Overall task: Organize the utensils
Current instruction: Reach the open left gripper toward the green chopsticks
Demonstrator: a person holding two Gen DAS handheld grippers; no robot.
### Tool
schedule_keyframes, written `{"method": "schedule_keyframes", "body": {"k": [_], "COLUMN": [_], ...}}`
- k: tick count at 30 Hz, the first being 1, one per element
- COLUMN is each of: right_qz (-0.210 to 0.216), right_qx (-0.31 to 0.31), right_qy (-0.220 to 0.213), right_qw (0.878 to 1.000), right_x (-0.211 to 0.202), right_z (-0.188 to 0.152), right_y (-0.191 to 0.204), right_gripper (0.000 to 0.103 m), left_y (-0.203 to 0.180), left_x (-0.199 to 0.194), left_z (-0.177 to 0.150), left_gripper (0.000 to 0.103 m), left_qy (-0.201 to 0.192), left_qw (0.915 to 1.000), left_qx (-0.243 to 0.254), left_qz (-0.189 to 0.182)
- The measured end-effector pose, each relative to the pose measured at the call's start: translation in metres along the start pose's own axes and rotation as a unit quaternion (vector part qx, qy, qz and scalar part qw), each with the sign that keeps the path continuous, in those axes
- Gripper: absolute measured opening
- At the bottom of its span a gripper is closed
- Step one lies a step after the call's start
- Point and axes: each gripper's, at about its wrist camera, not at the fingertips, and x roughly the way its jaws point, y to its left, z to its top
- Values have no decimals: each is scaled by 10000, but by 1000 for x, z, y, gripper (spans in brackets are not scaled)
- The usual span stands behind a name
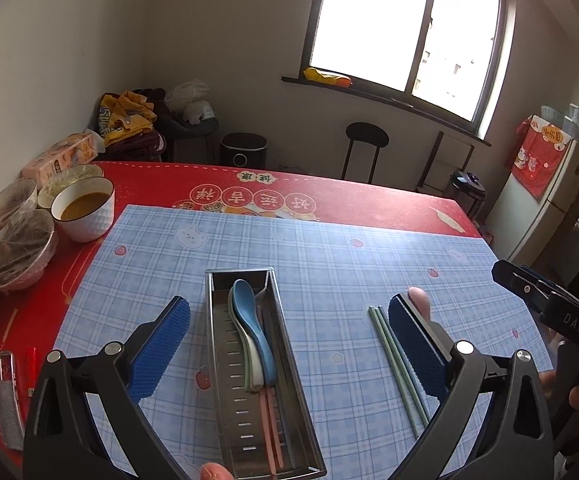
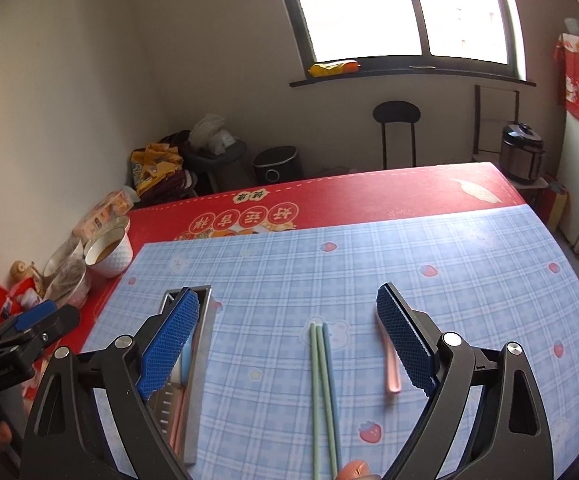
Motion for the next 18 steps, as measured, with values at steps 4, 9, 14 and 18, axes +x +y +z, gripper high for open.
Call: {"method": "schedule_keyframes", "body": {"k": [4, 9, 14, 18], "right_qz": [-112, -388, -541, -647], "right_qx": [104, 216, 417, 387], "right_qy": [3, 117, 309, 473], "right_qw": [9999, 9989, 9972, 9960], "right_x": [-12, -18, -18, -15], "right_z": [-6, -18, -31, -40], "right_y": [-29, -62, -99, -123], "right_gripper": [88, 88, 88, 88], "left_y": [-29, -63, -93, -113], "left_x": [20, 50, 92, 128], "left_z": [-8, -25, -49, -69], "left_gripper": [97, 97, 83, 62], "left_qy": [378, 747, 1281, 1684], "left_qw": [9993, 9969, 9909, 9850], "left_qx": [73, 234, 260, 232], "left_qz": [18, -99, -317, -310]}}
